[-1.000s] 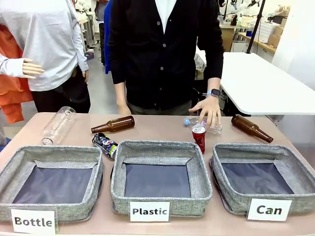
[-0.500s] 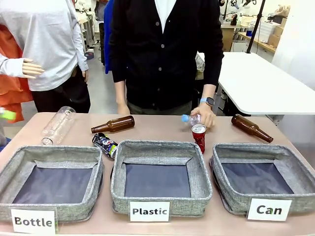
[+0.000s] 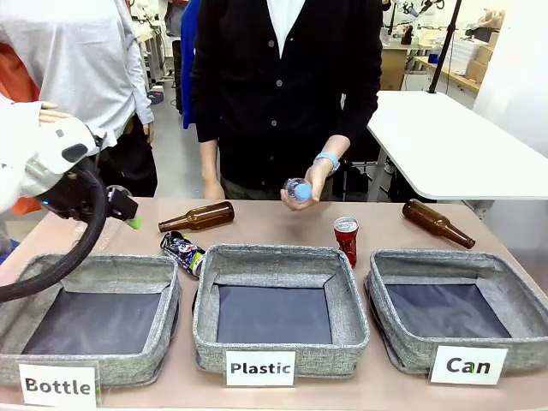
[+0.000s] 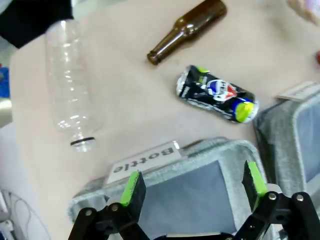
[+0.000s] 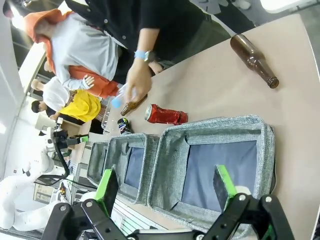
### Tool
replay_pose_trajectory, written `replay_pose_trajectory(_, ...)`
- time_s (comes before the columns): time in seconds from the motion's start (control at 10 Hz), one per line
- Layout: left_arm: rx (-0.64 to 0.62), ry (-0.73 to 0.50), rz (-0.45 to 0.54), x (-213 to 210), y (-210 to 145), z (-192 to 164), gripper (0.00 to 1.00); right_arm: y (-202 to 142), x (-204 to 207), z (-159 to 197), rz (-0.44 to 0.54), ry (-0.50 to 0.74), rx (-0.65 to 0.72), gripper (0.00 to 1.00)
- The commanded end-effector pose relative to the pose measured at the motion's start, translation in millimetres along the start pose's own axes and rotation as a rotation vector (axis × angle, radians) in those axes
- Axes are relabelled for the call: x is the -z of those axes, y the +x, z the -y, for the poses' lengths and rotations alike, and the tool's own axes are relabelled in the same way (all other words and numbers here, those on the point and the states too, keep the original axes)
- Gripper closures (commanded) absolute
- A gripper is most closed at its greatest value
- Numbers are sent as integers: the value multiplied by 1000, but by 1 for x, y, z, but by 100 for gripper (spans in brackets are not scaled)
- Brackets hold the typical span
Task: Sort the can waste into the basket.
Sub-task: Pick up the can waste from the table and place it in the right Fabric basket.
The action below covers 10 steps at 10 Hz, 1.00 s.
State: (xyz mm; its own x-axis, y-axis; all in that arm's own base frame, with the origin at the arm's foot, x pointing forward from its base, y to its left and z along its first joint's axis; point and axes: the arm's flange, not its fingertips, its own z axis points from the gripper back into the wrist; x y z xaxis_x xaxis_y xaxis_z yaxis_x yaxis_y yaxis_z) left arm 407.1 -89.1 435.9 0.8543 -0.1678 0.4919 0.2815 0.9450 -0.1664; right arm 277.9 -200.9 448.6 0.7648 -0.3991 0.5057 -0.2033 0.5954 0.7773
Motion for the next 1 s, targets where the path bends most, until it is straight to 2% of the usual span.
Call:
replay_pose_trajectory(0.0,4,-36,6,-11,-3,0,0,3,1,2,18,17,-27,0)
replay_pose_trajectory(0.2,-3,2,-3,2,0,-2,0,3,1,2,18,17,-27,0)
replay_pose_trajectory(0.4,40,-76,20,16,21,1,0,3,1,2,18,17,-27,0)
replay_pose_trajectory(0.5,112,-133,-13,7,23,-2,0,3,1,2,18,17,-27,0)
replay_pose_trajectory(0.7,130,-300,-33,-35,0,-53,0,3,1,2,18,17,-27,0)
replay_pose_trajectory(0.9,62,-343,31,-57,-44,-101,0,3,1,2,18,17,-27,0)
